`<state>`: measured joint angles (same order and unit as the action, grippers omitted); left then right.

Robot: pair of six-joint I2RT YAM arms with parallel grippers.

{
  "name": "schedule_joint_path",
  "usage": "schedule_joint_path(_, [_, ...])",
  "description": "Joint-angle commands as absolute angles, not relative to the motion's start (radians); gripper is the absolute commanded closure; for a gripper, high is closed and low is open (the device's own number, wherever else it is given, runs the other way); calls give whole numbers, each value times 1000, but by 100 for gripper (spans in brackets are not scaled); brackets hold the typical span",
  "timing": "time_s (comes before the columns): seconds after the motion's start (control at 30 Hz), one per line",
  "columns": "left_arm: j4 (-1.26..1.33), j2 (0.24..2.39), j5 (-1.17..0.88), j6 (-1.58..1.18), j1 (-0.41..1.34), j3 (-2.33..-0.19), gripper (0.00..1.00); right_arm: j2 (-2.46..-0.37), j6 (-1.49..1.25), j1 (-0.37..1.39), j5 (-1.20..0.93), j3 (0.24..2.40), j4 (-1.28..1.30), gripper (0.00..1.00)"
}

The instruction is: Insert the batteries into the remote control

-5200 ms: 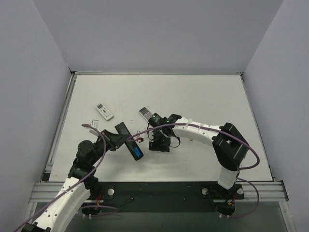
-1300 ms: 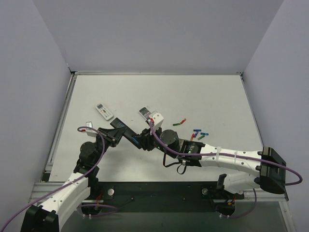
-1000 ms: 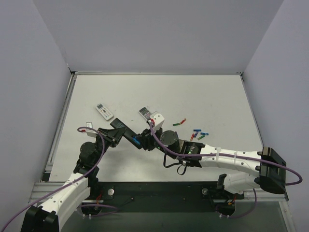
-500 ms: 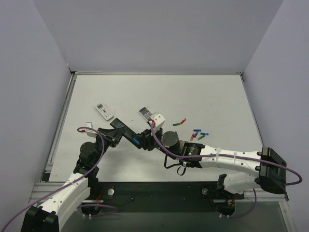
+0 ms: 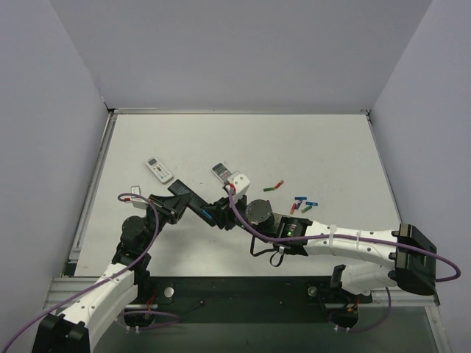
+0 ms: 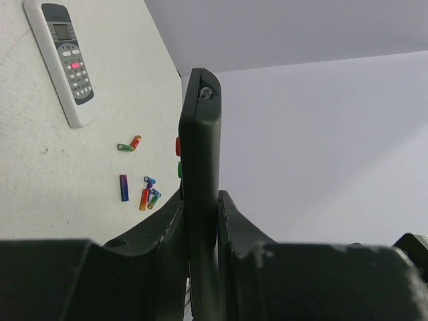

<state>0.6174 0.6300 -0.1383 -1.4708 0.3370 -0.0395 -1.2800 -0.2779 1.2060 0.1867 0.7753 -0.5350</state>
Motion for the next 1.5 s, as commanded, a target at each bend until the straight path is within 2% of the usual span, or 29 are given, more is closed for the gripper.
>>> schedule_joint_path(0.0, [709,612,-147,-1500,331,-44,100,-1281,-262,1216,169,767,-561,100])
schedule_joint_path(0.6, [739,617,-158,-1496,331,-63,100,-1342,-262,1212,153,792,-511,100])
schedule_joint_path(1.1, [755,611,-161,-1505,331,-57,100,-1362,-255,1209,140,781,-528,82])
schedule_joint_path(1.47, [755,603,-163,-1523,330,-54,100,-1365,-213,1209,100,753,-569,83])
